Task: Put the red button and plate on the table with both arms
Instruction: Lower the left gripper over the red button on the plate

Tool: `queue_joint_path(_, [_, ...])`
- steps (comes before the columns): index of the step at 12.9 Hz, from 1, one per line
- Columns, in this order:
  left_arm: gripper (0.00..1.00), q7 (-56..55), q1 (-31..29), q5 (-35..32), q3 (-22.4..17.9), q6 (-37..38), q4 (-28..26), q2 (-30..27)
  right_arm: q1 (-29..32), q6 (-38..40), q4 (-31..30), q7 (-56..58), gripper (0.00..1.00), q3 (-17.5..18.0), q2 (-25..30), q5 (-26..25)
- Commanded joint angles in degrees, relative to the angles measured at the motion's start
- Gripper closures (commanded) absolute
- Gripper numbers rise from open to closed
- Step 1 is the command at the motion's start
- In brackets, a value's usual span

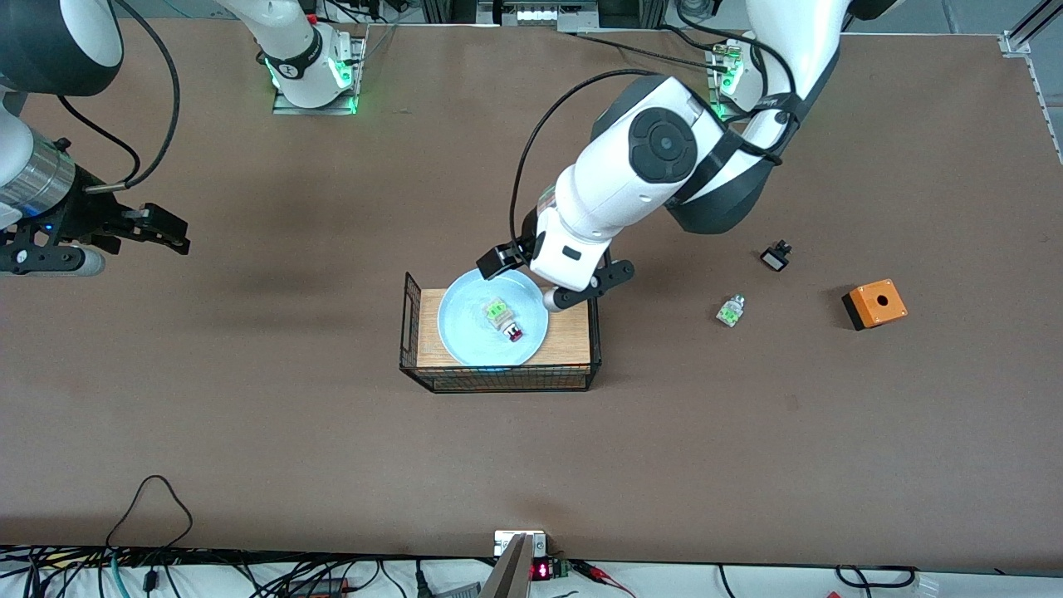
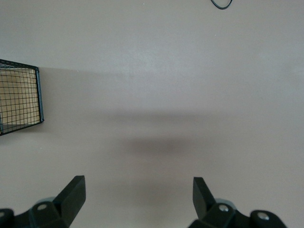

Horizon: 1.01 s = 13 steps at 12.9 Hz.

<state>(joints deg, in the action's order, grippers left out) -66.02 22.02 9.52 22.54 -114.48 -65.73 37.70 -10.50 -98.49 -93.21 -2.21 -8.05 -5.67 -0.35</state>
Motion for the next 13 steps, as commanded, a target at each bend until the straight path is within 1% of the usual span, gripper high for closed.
queue_joint_path(1, [0.00,-0.60,0.75,0.15,-0.57,0.05,2.36,3.86,0.13,0.32,0.22,-0.16,0.00,0.14,-0.04,0.26])
queue_joint_path(3, [0.00,-1.91,1.01,0.41,-0.48,-0.73,2.62,5.45,0.39,0.32,0.22,-0.08,0.00,0.05,-0.04,0.26])
queue_joint_path(6, [0.00,-4.11,2.68,0.24,-0.65,-8.89,2.71,8.26,0.04,0.32,0.22,0.63,0.00,0.14,0.05,0.17])
queue_joint_path(7, [0.00,-4.03,2.68,0.15,-0.65,-9.44,2.80,9.23,0.04,0.32,0.22,0.71,0.00,0.14,0.05,0.17])
queue_joint_path(9, [0.00,-3.85,3.46,-0.99,-1.53,-9.44,2.80,9.94,-0.14,0.32,0.22,0.02,0.00,0.14,0.04,0.26])
queue_joint_path(11, [0.00,-3.50,5.14,-1.96,-4.16,-9.44,2.97,10.90,-0.23,0.32,0.14,-0.16,0.00,0.31,-0.04,0.70])
queue_joint_path(13, [0.01,-2.71,5.49,-2.05,-5.05,-11.97,3.06,11.78,-0.14,0.32,-0.13,-0.08,0.00,0.32,-0.39,3.50])
